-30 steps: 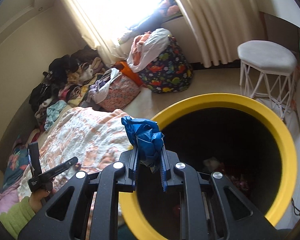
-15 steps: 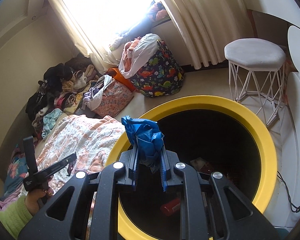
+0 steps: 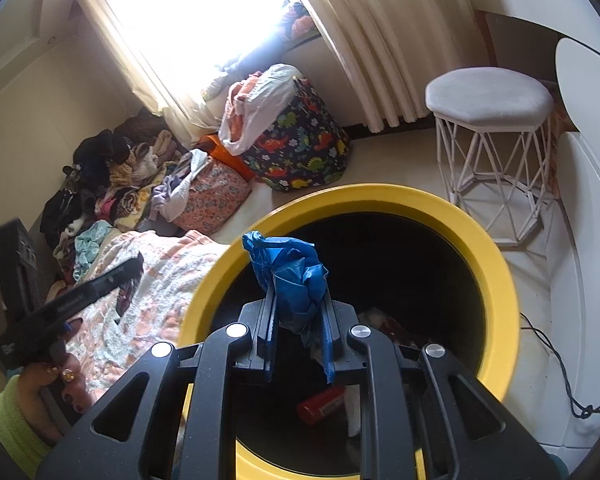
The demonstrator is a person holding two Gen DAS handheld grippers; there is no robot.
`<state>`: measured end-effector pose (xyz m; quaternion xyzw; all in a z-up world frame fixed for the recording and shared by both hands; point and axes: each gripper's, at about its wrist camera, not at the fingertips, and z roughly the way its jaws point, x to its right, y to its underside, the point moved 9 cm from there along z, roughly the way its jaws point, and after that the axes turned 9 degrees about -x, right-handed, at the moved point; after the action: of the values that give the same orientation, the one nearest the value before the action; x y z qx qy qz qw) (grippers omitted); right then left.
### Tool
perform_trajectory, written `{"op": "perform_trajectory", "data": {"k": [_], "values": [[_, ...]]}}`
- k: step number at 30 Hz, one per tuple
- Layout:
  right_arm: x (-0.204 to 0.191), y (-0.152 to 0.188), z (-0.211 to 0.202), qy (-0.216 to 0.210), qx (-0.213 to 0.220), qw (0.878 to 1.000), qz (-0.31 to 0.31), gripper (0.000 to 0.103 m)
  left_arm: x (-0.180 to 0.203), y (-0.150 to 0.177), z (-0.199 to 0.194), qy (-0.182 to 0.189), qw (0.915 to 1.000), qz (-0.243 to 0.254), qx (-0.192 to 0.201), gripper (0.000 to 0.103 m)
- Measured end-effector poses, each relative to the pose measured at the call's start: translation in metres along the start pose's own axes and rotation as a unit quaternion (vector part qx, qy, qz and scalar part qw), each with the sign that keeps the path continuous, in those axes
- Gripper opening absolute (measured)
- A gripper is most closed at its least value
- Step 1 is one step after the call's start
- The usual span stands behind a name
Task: Collect trash
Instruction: 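Carry the chocolate bar and blue cloth in both tools over the yellow bin, then open both tools to drop the chocolate bar and blue cloth into the bin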
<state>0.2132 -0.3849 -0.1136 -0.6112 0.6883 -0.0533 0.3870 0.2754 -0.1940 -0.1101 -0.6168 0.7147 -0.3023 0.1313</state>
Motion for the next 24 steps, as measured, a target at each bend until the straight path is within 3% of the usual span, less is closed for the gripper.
{"op": "perform_trajectory", "data": {"k": [11, 13, 15, 19, 21, 23, 24], "values": [[0.019, 0.008, -0.003, 0.016, -0.024, 0.999, 0.019, 0.021, 0.065, -0.001, 0.014, 0.042, 0.9977, 0.052, -0.007, 0.008], [0.022, 0.009, -0.005, 0.021, -0.024, 0.999, 0.020, 0.027, 0.075, 0.000, 0.018, 0.050, 0.9969, 0.060, -0.011, 0.008], [0.026, 0.009, -0.010, 0.029, -0.020, 0.999, 0.025, 0.042, 0.084, 0.002, 0.021, 0.059, 0.9960, 0.066, -0.014, 0.008], [0.036, 0.009, -0.021, 0.041, -0.010, 0.998, 0.036, 0.054, 0.101, 0.008, 0.027, 0.074, 0.9940, 0.078, -0.021, 0.010], [0.039, 0.008, -0.028, 0.048, -0.003, 0.998, 0.039, 0.057, 0.106, 0.011, 0.029, 0.077, 0.9932, 0.083, -0.023, 0.014], [0.042, 0.008, -0.037, 0.056, 0.007, 0.997, 0.043, 0.064, 0.109, 0.013, 0.029, 0.077, 0.9930, 0.086, -0.023, 0.036], [0.043, 0.008, -0.039, 0.058, 0.011, 0.997, 0.043, 0.067, 0.110, 0.014, 0.028, 0.079, 0.9929, 0.087, -0.021, 0.039]]}}
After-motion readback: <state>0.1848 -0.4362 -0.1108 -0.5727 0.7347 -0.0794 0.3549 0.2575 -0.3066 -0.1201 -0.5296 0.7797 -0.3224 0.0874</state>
